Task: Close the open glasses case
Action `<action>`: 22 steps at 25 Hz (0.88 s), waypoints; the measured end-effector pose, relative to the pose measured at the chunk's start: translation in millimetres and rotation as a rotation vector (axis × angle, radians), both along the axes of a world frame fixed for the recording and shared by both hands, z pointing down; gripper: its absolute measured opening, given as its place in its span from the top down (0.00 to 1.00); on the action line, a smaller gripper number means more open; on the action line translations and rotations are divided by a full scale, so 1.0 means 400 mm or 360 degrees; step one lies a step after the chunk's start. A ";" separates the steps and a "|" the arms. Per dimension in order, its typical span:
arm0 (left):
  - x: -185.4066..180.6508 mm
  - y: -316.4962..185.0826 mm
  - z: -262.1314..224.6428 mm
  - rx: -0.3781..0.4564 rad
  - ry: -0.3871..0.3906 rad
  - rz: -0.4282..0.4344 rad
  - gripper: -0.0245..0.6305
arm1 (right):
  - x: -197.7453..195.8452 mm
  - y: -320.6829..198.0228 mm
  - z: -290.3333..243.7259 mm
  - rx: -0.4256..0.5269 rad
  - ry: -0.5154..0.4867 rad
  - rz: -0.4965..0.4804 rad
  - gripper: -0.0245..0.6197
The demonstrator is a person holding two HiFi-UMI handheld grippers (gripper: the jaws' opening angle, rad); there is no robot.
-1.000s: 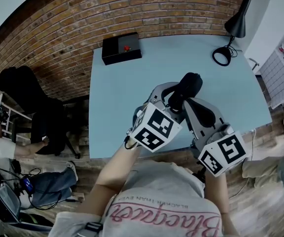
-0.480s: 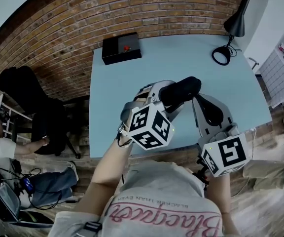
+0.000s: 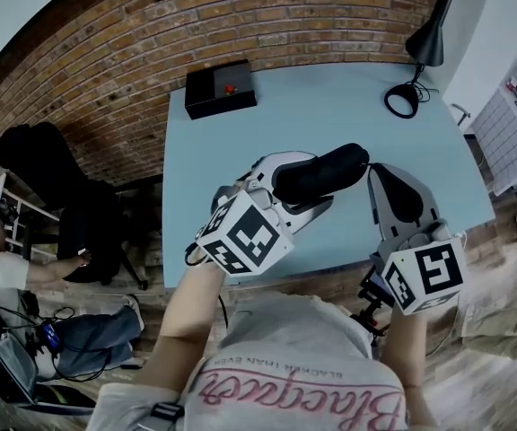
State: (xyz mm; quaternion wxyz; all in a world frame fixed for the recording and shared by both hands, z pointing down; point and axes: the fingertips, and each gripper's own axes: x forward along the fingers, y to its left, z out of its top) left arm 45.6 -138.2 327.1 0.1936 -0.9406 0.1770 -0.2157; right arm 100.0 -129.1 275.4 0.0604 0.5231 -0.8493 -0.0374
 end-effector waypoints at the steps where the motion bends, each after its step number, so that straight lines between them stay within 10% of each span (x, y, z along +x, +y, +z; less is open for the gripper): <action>1: 0.000 0.006 -0.003 -0.0009 0.0025 0.0017 0.56 | 0.003 -0.001 0.002 -0.0004 -0.0015 -0.0003 0.93; 8: -0.019 0.071 -0.045 -0.0159 0.0309 0.0249 0.56 | 0.129 -0.013 0.012 -0.0073 -0.0149 0.0170 0.93; 11: -0.035 0.053 -0.032 -0.0104 0.0227 0.0190 0.56 | 0.093 0.024 -0.031 0.0009 -0.0266 -0.0059 0.93; 18: -0.046 0.025 -0.022 0.0040 0.0084 0.0101 0.56 | -0.067 0.066 -0.005 0.0122 0.0113 -0.0280 0.93; 22: -0.052 0.013 -0.024 0.0195 -0.0060 0.0040 0.56 | -0.115 0.057 -0.003 0.0123 0.0099 -0.0274 0.76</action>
